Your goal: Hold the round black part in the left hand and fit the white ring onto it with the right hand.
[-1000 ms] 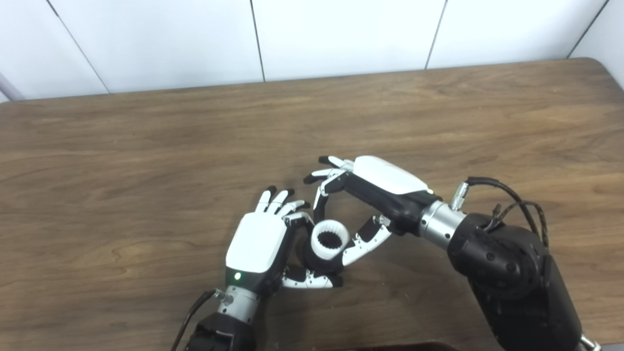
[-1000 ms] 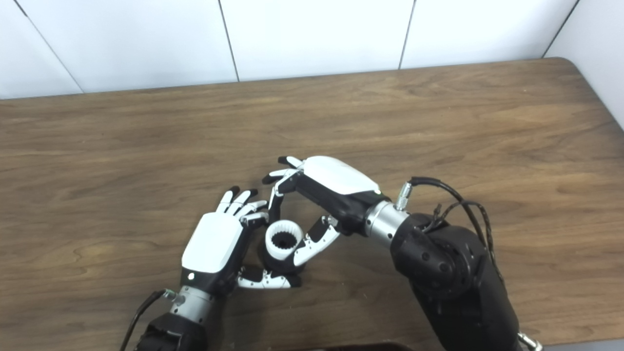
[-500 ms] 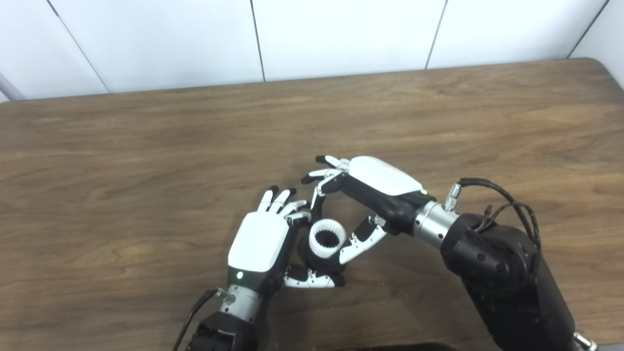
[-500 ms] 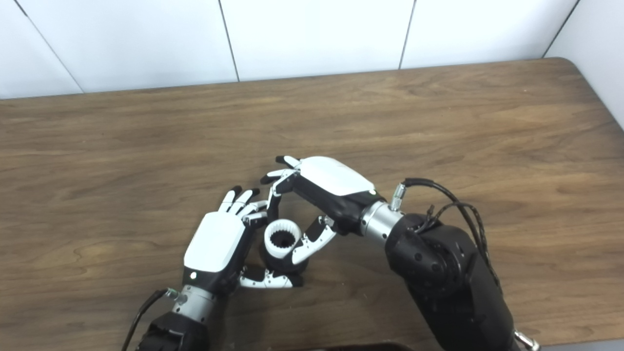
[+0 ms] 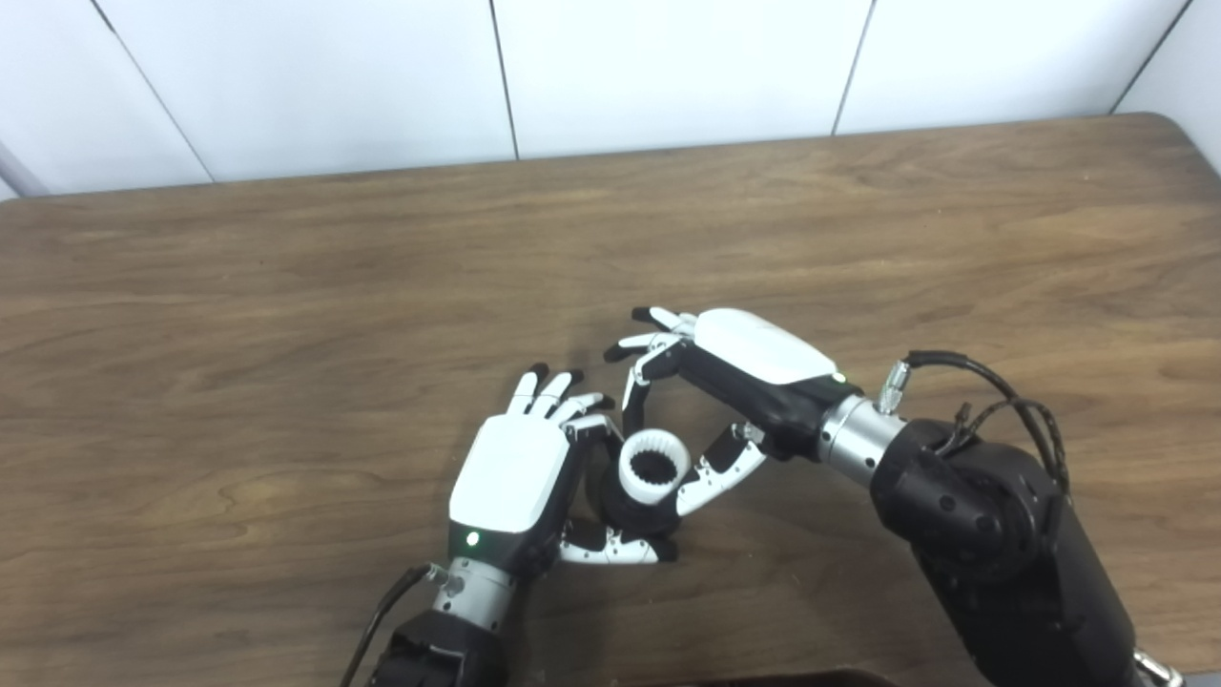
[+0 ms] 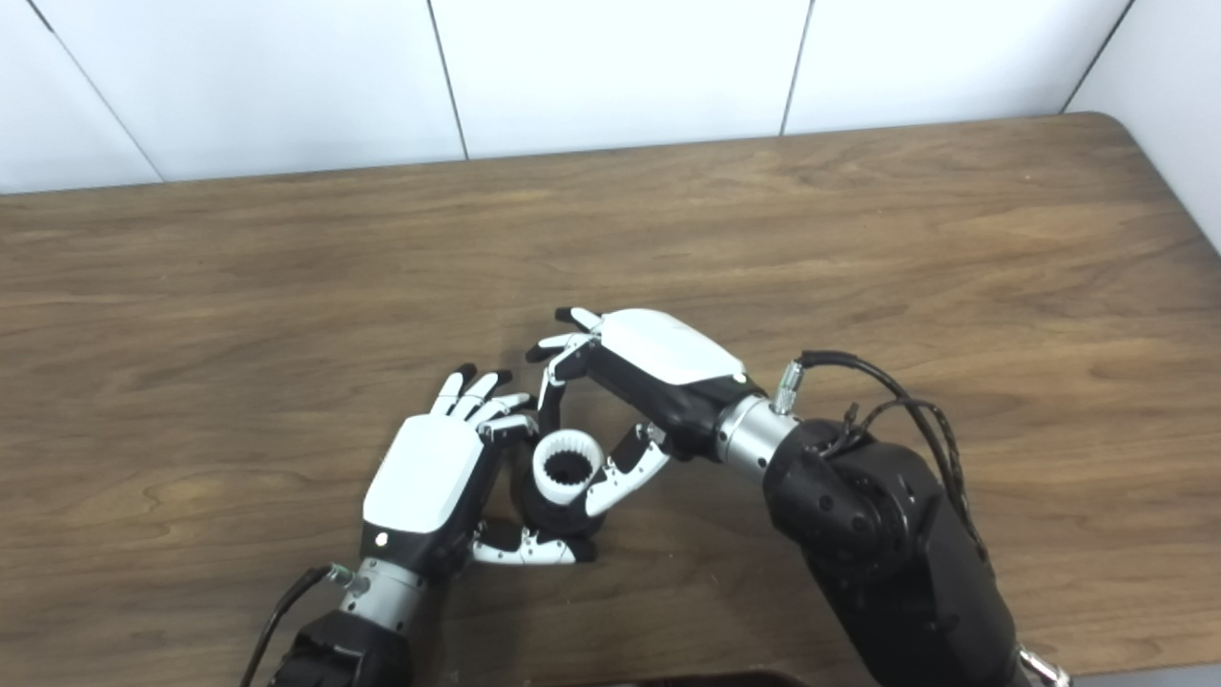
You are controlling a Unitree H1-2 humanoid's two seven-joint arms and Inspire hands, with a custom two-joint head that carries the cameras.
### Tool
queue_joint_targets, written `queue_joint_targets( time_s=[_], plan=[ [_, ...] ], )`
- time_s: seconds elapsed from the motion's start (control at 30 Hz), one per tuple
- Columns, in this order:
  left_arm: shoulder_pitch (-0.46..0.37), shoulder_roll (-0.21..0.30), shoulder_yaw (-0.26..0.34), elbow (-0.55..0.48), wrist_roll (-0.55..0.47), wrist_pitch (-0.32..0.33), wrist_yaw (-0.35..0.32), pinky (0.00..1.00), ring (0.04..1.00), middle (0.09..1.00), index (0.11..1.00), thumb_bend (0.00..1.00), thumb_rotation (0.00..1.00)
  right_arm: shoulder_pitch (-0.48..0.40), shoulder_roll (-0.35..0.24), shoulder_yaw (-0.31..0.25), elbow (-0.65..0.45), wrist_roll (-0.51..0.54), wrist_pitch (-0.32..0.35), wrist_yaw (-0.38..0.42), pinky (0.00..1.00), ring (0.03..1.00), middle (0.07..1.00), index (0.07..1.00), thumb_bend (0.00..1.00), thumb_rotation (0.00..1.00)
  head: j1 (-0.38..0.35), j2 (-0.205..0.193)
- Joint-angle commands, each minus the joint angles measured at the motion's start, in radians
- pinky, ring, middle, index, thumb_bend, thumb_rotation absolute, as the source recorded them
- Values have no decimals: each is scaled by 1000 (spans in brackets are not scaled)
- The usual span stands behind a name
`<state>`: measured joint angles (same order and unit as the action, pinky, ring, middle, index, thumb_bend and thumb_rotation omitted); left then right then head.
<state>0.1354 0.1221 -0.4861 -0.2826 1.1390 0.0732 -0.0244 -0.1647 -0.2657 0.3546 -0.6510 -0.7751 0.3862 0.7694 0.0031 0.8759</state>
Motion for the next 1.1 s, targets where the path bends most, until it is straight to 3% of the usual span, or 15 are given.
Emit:
queue_joint_targets(
  time_s=[0.0, 1.07],
  plan=[
    [-4, -7, -12, -1, 11, -5, -11, 1000, 924, 798, 484, 524, 56, -19, -6, -5, -13, 1, -30, -27, 1000, 1000, 864, 484, 522, 127, -1, 0],
    [-7, -27, -17, -13, 23, 1, -18, 1000, 919, 791, 483, 524, 55, 27, -12, 4, 27, 7, -84, -91, 1000, 1000, 858, 484, 522, 127, 4, 3]
  ],
)
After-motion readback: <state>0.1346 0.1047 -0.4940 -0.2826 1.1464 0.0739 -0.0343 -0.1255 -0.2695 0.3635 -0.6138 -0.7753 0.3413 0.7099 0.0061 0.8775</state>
